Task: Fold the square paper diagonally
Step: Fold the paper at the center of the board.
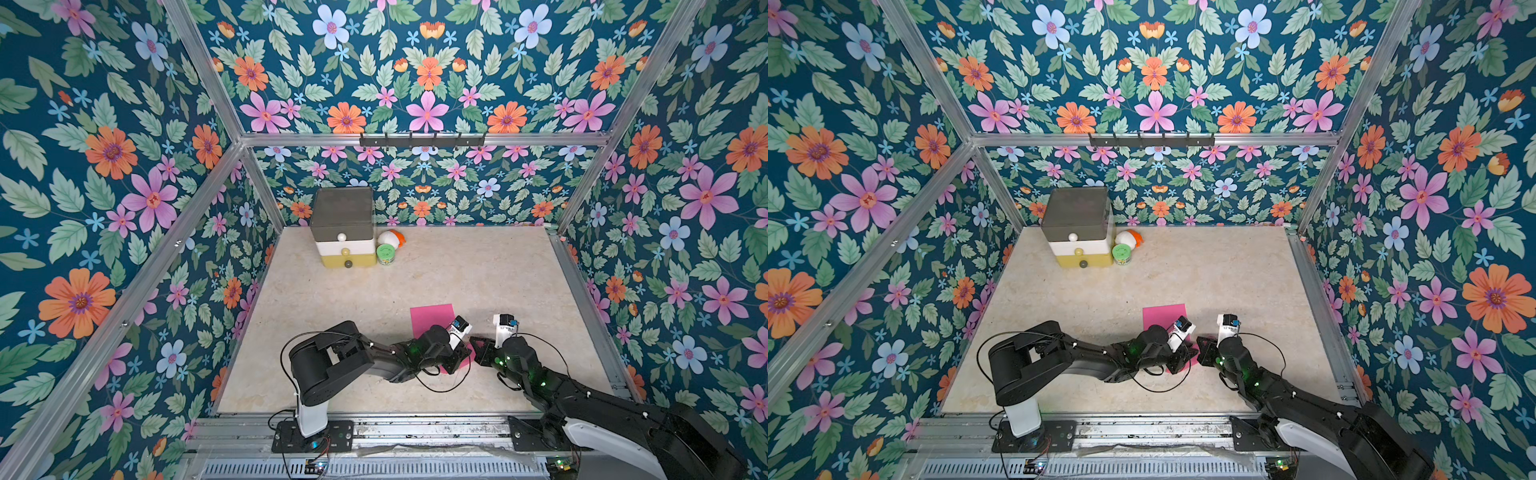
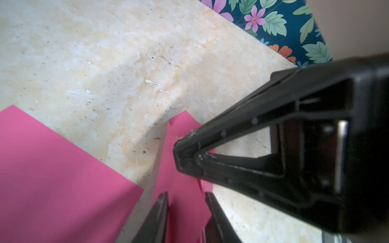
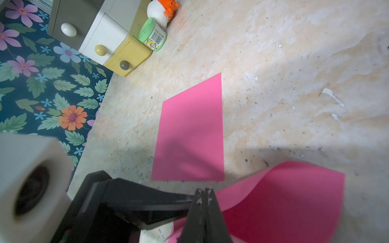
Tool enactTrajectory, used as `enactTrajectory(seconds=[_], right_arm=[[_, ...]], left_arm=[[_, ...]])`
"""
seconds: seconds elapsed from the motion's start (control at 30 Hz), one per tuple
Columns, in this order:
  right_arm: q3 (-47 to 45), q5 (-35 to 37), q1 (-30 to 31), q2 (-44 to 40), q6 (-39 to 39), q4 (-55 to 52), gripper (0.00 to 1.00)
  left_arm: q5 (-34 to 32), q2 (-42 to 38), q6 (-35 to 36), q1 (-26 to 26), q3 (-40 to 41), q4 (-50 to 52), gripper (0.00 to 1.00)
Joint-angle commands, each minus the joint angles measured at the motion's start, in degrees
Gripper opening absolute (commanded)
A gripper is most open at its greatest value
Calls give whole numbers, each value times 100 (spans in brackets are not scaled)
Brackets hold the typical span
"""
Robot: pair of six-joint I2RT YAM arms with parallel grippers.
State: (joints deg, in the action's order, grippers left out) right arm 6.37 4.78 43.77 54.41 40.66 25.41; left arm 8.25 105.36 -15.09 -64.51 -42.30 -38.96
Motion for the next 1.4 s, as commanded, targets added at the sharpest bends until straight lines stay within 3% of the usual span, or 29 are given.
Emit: enactTrajectory(seconds=[0.0, 0.17, 0.3, 0.43, 0.57, 0.73, 0.83, 0.9, 1.0, 1.03, 1.1, 1.2, 1.27, 1.37], right_arm=[[52, 119, 6, -63, -22, -70, 0], [533, 1349, 9, -455, 546, -1550, 0], [1176, 1908, 4, -954, 993, -2934, 42], [1988, 2180, -100, -1014, 1730, -4523, 61], [2512, 1695, -322, -708, 2354, -5569, 69], [2438, 538, -492, -761, 2876, -5559, 75], [2235, 532, -499, -1113, 3219, -5452, 76], [1942, 605, -535, -1475, 3482, -5263, 70], [1540, 399, -611, -1688, 3585, -4826, 34], [1473, 357, -606, -1652, 3571, -4757, 31], [1394, 265, -610, -1467, 3416, -4668, 32], [1311, 230, -603, -1281, 3162, -4551, 45], [1219, 135, -598, -1247, 3006, -4324, 48], [1130, -82, -600, -1023, 2876, -3959, 43]], left_arm=[[10, -40, 51, 9, -77, 111, 24], [-21, -73, 85, 9, -111, 195, 9], [-43, -143, 122, 9, -130, 275, 3], [-60, -198, 160, 4, -152, 334, 0], [-47, -226, 171, 0, -191, 363, 0], [-129, -301, 185, -11, -144, 347, 0], [-192, -284, 172, -12, -93, 298, 0], [-199, -220, 110, -9, -46, 233, 0], [-242, -118, -84, -1, 0, 114, 0], [-262, -96, -182, 15, 15, 77, 0], [-121, -53, -498, 148, 114, -178, 0], [226, -55, -1002, 471, 298, -590, 0], [410, -102, -1228, 625, 417, -832, 1], [575, -138, -1313, 732, 446, -895, 4]])
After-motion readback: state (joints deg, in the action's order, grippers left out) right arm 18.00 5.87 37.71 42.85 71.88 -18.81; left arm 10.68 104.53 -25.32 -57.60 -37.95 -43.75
